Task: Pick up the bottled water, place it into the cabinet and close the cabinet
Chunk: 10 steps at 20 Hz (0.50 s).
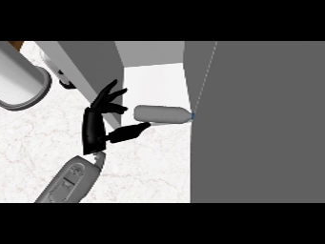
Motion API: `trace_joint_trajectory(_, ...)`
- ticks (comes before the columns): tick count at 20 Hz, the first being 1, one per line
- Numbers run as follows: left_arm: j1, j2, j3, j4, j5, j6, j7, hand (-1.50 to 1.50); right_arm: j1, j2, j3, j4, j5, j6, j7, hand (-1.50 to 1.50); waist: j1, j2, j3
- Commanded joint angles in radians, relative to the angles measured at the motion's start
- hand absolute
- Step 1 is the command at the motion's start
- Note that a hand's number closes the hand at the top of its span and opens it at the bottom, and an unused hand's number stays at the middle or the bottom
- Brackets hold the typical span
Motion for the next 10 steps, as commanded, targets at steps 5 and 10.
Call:
trace_joint_trajectory(5, -0.23, -0.054, 0.167, 0.106, 0.222, -0.212, -0.083, -1.5, 0.016, -0.005, -0.017, 0.023, 0.008, 0.003, -0.044, -1.5, 0.011, 0.021, -0.008)
trace_joint_trajectory(10, -0.23, -0.053, 0.198, 0.12, 0.306, -0.343, -0.19, -1.5, 0.042, -0.008, -0.022, -0.056, 0.007, -0.026, -0.015, -1.5, 0.039, 0.013, -0.008)
